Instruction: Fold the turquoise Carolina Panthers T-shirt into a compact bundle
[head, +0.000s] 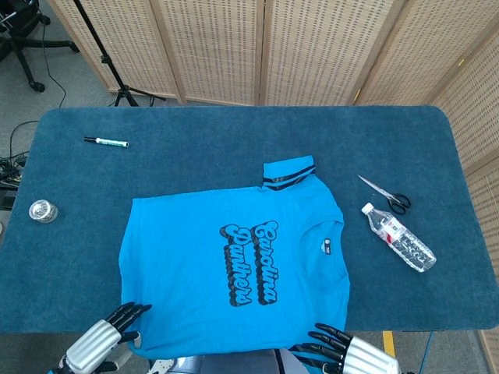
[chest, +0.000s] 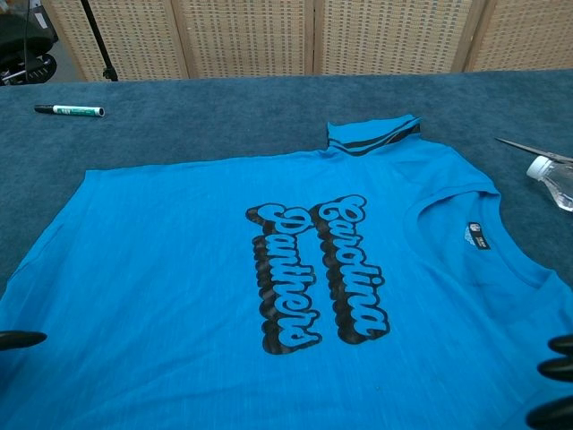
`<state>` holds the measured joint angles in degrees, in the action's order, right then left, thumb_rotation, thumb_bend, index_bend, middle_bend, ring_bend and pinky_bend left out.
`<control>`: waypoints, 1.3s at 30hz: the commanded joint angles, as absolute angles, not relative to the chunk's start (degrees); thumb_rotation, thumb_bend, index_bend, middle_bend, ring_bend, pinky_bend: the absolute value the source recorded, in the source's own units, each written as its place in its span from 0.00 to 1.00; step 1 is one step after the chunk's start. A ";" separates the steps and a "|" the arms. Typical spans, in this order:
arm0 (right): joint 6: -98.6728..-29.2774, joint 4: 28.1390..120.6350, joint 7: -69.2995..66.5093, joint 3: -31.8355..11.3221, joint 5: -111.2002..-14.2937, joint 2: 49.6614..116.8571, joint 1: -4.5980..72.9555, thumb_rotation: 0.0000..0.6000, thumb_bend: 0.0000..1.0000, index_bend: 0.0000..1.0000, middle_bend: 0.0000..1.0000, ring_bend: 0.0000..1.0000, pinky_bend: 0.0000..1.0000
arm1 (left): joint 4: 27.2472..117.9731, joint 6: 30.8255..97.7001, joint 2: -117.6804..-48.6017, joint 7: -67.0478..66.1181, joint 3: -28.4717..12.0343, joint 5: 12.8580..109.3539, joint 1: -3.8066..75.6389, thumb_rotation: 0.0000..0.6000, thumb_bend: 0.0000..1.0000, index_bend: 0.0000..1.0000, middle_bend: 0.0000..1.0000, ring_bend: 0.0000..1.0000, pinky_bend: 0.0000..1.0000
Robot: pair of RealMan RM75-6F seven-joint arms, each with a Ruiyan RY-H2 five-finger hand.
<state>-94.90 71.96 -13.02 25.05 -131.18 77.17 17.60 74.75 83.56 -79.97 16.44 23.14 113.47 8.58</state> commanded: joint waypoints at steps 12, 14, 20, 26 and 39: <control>-94.19 76.59 -15.22 20.84 -126.69 75.42 19.99 1.00 0.44 0.67 0.14 0.00 0.00 | 80.37 84.32 -77.65 16.27 18.75 108.97 9.51 1.00 0.50 0.85 0.00 0.00 0.00; -93.45 78.07 -15.28 19.89 -125.66 74.85 20.66 1.00 0.44 0.67 0.14 0.00 0.00 | 82.00 84.49 -77.27 14.59 17.55 107.63 9.27 1.00 0.50 0.85 0.00 0.00 0.00; -90.28 82.22 -17.31 15.00 -119.25 73.20 23.34 1.00 0.44 0.67 0.14 0.00 0.00 | 89.26 82.79 -74.69 10.31 13.39 102.52 10.18 1.00 0.50 0.85 0.00 0.00 0.00; -84.80 84.58 -17.64 10.79 -113.17 72.00 26.13 1.00 0.44 0.67 0.14 0.00 0.00 | 95.70 78.82 -73.00 4.24 8.54 95.82 12.00 1.00 0.49 0.85 0.00 0.00 0.00; -71.57 85.08 -18.32 0.91 -98.17 72.60 32.31 1.00 0.44 0.67 0.14 0.00 0.00 | 102.78 69.47 -72.17 -7.51 -1.97 79.73 18.16 1.00 0.49 0.85 0.00 0.00 0.00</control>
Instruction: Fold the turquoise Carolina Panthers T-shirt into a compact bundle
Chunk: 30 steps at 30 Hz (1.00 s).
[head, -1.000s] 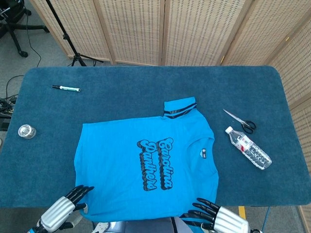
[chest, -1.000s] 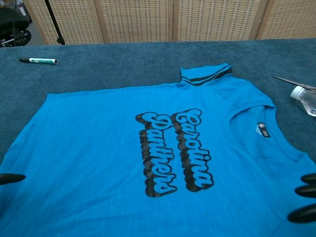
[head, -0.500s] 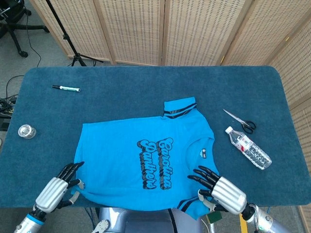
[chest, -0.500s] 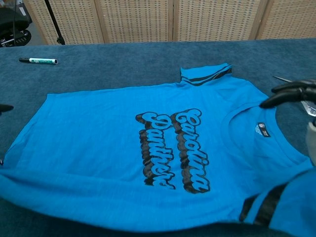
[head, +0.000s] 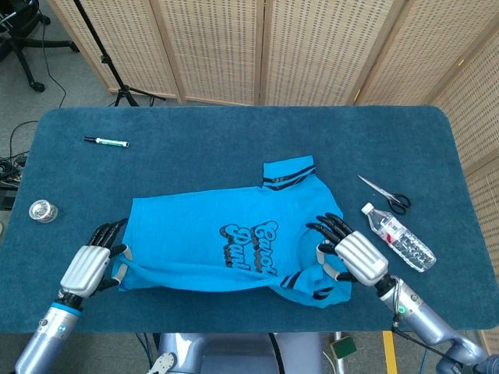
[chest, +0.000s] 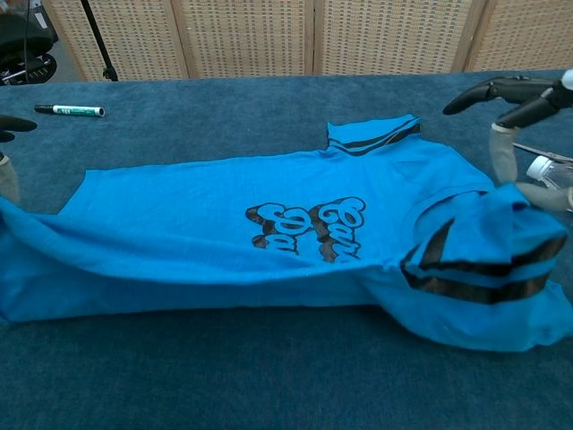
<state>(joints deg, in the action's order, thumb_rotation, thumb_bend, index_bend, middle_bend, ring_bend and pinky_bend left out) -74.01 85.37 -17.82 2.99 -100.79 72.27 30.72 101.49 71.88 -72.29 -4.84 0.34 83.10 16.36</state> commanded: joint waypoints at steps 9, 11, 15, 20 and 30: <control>-64.79 82.34 -19.45 -4.00 -91.38 74.04 36.24 1.00 0.44 0.67 0.14 0.00 0.00 | 102.50 64.31 -73.57 -15.01 -7.32 68.31 22.98 1.00 0.49 0.85 0.00 0.00 0.00; -63.07 81.36 -19.89 -5.27 -89.65 74.55 37.30 1.00 0.44 0.67 0.14 0.00 0.00 | 102.11 63.56 -74.12 -16.36 -8.53 65.85 24.12 1.00 0.49 0.85 0.00 0.00 0.00; -59.26 78.43 -21.24 -8.32 -85.79 75.82 39.90 1.00 0.44 0.67 0.14 0.00 0.00 | 100.69 61.94 -75.50 -17.82 -11.81 60.26 26.90 1.00 0.49 0.85 0.00 0.00 0.00; -56.08 74.83 -22.30 -9.99 -83.92 77.46 42.34 1.00 0.45 0.67 0.14 0.00 0.00 | 98.55 59.78 -76.58 -20.08 -13.16 56.01 29.72 1.00 0.49 0.85 0.00 0.00 0.00; -49.23 67.22 -23.02 -12.84 -80.30 81.37 47.66 1.00 0.45 0.68 0.15 0.00 0.00 | 93.77 57.45 -79.79 -23.51 -15.17 47.57 34.65 1.00 0.49 0.85 0.00 0.00 0.00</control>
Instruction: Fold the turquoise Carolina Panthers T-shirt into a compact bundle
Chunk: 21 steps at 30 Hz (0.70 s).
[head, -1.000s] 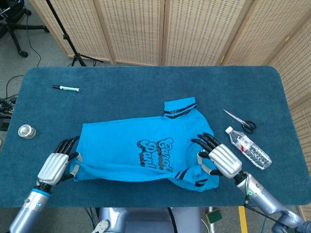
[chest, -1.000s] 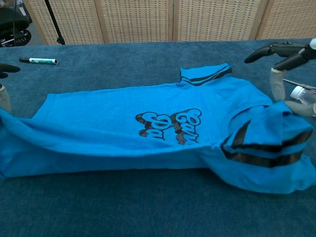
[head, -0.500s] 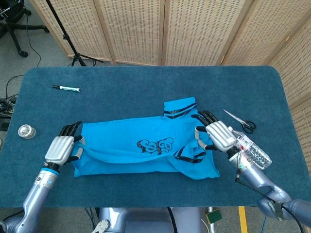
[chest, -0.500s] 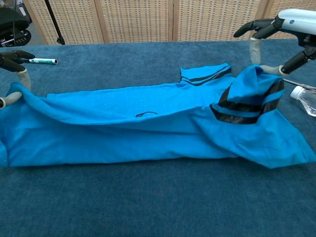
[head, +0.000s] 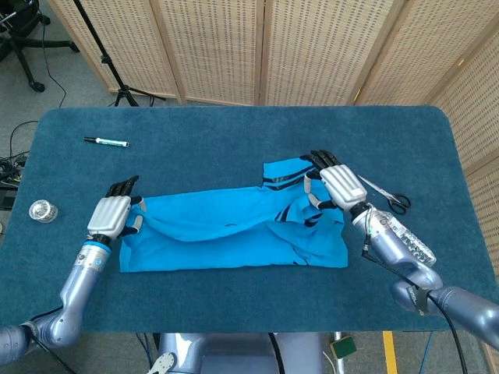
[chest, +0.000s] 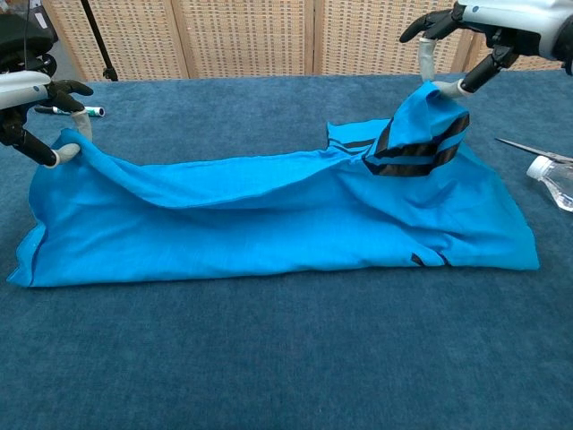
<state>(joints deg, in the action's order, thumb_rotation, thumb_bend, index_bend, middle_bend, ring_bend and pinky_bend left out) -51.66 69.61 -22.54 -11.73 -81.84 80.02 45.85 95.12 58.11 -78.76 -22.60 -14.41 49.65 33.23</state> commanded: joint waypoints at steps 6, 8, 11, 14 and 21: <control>-44.12 60.08 -23.28 -14.48 -77.32 84.36 51.11 1.00 0.45 0.68 0.14 0.00 0.00 | 90.45 56.80 -81.52 -24.80 -16.11 43.72 37.17 1.00 0.49 0.85 0.00 0.00 0.00; -42.58 57.00 -23.21 -14.75 -76.52 85.61 52.14 1.00 0.45 0.68 0.14 0.00 0.00 | 88.94 56.43 -82.37 -25.20 -16.24 42.56 38.10 1.00 0.49 0.85 0.00 0.00 0.00; -40.58 52.95 -23.73 -15.12 -75.32 87.21 53.22 1.00 0.45 0.68 0.14 0.00 0.00 | 86.51 56.23 -83.75 -25.35 -16.54 41.09 39.23 1.00 0.49 0.85 0.00 0.00 0.00; -38.85 49.03 -24.66 -15.19 -74.58 88.58 53.98 1.00 0.45 0.68 0.14 0.00 0.00 | 83.93 55.61 -85.08 -25.62 -16.44 39.48 40.30 1.00 0.49 0.85 0.00 0.00 0.00; -35.06 41.51 -26.33 -14.80 -73.79 92.10 55.52 1.00 0.45 0.68 0.15 0.00 0.00 | 78.04 55.14 -88.97 -26.93 -15.39 37.68 42.15 1.00 0.49 0.85 0.00 0.00 0.00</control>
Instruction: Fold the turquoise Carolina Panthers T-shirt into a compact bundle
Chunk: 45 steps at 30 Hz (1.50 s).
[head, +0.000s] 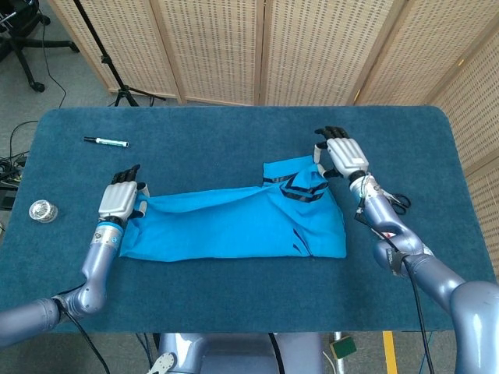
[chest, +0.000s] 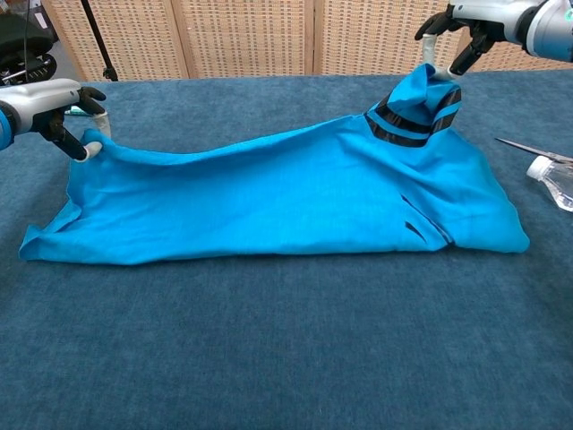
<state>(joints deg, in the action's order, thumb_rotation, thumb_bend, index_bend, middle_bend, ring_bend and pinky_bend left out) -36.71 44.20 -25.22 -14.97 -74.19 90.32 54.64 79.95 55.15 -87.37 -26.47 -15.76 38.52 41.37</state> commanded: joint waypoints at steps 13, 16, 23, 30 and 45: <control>-32.92 32.88 -30.11 -12.80 -75.85 96.33 56.35 1.00 0.45 0.68 0.15 0.00 0.00 | 76.11 55.93 -90.08 -23.06 -15.79 39.24 41.76 1.00 0.34 0.00 0.00 0.00 0.00; -32.49 31.13 -30.85 -12.60 -76.22 97.25 56.82 1.00 0.45 0.68 0.15 0.00 0.00 | 76.45 56.22 -89.66 -22.02 -15.78 40.23 41.36 1.00 0.32 0.00 0.00 0.00 0.00; -29.84 25.09 -30.34 -12.94 -75.56 100.63 58.58 1.00 0.45 0.65 0.14 0.00 0.00 | 78.16 56.94 -88.38 -20.40 -15.38 42.40 40.38 1.00 0.30 0.00 0.00 0.00 0.00; -23.74 18.20 -26.79 -14.81 -72.48 103.68 61.01 1.00 0.09 0.00 0.00 0.00 0.00 | 80.28 58.29 -86.78 -20.04 -15.30 43.46 39.57 1.00 0.30 0.00 0.00 0.00 0.00; -26.61 26.68 -22.76 -18.07 -68.77 97.10 57.37 1.00 0.00 0.00 0.00 0.00 0.00 | 82.83 56.70 -83.76 -15.73 -14.20 48.81 38.44 1.00 0.31 0.00 0.00 0.00 0.00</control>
<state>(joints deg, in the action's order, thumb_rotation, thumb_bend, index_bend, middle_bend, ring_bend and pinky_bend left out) -24.45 22.95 -22.86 -17.90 -68.71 99.84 59.15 82.70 57.43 -84.32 -16.77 -14.45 47.77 38.60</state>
